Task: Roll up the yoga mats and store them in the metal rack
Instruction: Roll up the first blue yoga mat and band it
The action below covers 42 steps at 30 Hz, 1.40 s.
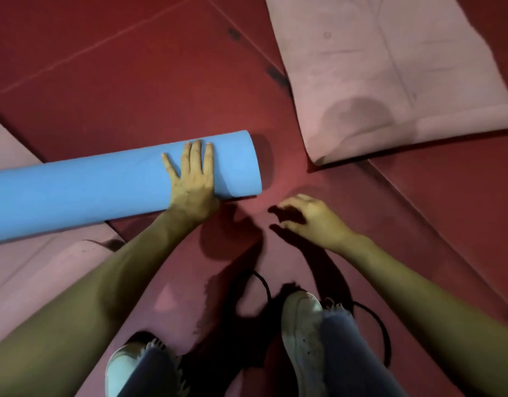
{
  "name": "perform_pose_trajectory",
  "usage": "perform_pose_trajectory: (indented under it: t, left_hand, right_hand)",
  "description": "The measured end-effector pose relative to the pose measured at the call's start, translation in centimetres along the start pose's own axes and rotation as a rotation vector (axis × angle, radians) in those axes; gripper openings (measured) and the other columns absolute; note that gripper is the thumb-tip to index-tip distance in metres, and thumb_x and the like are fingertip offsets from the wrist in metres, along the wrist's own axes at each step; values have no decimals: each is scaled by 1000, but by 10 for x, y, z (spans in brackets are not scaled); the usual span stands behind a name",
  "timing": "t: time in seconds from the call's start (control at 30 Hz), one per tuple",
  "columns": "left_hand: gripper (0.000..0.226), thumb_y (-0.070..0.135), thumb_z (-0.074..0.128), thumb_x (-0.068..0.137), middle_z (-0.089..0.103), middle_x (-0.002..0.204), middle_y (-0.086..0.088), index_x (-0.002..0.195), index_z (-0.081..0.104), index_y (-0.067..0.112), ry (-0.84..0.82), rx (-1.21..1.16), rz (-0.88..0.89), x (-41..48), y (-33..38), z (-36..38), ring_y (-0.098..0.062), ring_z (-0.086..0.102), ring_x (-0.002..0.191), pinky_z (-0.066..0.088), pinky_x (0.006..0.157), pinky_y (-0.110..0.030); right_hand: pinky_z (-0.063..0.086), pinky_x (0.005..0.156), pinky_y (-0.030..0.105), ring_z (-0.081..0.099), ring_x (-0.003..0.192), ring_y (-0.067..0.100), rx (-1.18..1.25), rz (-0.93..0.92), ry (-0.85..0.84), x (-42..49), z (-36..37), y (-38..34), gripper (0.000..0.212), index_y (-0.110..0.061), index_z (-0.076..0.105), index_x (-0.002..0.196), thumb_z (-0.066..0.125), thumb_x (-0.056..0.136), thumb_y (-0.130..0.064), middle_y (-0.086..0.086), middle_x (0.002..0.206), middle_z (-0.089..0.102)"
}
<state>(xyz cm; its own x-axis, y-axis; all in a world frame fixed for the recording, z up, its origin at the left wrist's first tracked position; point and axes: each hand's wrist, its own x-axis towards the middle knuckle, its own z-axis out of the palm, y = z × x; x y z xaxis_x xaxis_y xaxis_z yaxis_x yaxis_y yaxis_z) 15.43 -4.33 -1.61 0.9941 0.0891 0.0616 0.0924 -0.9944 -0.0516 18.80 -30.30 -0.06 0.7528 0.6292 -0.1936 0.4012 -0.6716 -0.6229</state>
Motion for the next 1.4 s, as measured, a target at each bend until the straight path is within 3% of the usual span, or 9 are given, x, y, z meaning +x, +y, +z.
perform_pose_trajectory:
  t: [0.13, 0.27, 0.53, 0.67, 0.83, 1.0, 1.13, 1.3, 1.4]
  left_hand:
    - [99, 32, 80, 59, 40, 144, -25, 142, 37, -1, 33, -3, 28, -8, 8, 0, -41, 38, 134, 20, 99, -74]
    - [89, 23, 76, 66, 37, 147, -22, 143, 36, 2, 100, 5, 86, -24, 11, 2, -37, 35, 136, 19, 106, -66]
    - [84, 20, 78, 64, 45, 137, -21, 138, 40, 6, 157, -47, 111, -23, 18, 3, -33, 34, 123, 28, 102, -64]
    - [93, 37, 77, 58, 46, 137, -22, 139, 41, 7, 156, 85, 88, -11, 7, 0, -32, 35, 114, 31, 97, -51]
    - [112, 45, 83, 54, 43, 140, -27, 146, 31, 8, -8, 143, 33, 8, 0, 4, -44, 44, 126, 30, 99, -68]
    - [115, 49, 82, 61, 32, 147, -25, 151, 21, 11, -105, 43, 32, 23, -10, -10, -41, 31, 134, 17, 106, -66]
    - [108, 42, 82, 59, 40, 141, -25, 147, 30, 9, 31, 11, 36, 22, -23, -25, -43, 38, 128, 23, 102, -66]
    - [106, 58, 74, 58, 46, 136, -24, 143, 34, 10, 210, 12, 102, 3, -29, -27, -40, 43, 124, 30, 99, -63]
    - [115, 51, 81, 48, 46, 136, -22, 144, 28, 14, 147, -4, 143, -13, -21, -14, -35, 37, 123, 29, 101, -62]
  right_hand:
    - [40, 85, 26, 57, 100, 23, -31, 5, -296, -28, 47, -5, 38, -12, 65, 112, 73, 79, -27, 7, 107, 62]
    - [43, 87, 36, 53, 104, 27, -70, -38, -351, -41, 94, -14, 46, -10, 62, 116, 73, 78, -32, 10, 110, 59]
    - [48, 56, 34, 60, 66, 34, -97, -76, -178, -31, 110, -19, 8, -7, 63, 70, 64, 65, -12, 12, 73, 59]
    - [43, 76, 39, 59, 90, 36, -23, 219, 3, -9, 79, -4, 12, -5, 64, 93, 57, 87, -11, 19, 97, 64]
    - [42, 79, 24, 64, 84, 23, 277, 519, 276, 26, 37, 7, 3, -8, 67, 83, 64, 84, -9, 12, 88, 70]
    - [54, 82, 45, 66, 76, 26, 452, 645, 305, 52, 34, 13, 26, -24, 55, 62, 70, 79, -10, 5, 73, 65]
    - [54, 81, 48, 66, 76, 30, 548, 759, 378, 65, 50, 18, 26, -22, 54, 64, 68, 78, -6, 7, 75, 64]
    - [55, 48, 27, 57, 43, 12, 1149, 851, 577, 87, 47, -15, 23, -10, 44, 81, 38, 95, 6, 14, 72, 50]
    - [48, 38, 19, 54, 47, 12, 1283, 843, 542, 93, 39, -27, 25, -13, 43, 80, 37, 97, 3, 9, 71, 48]
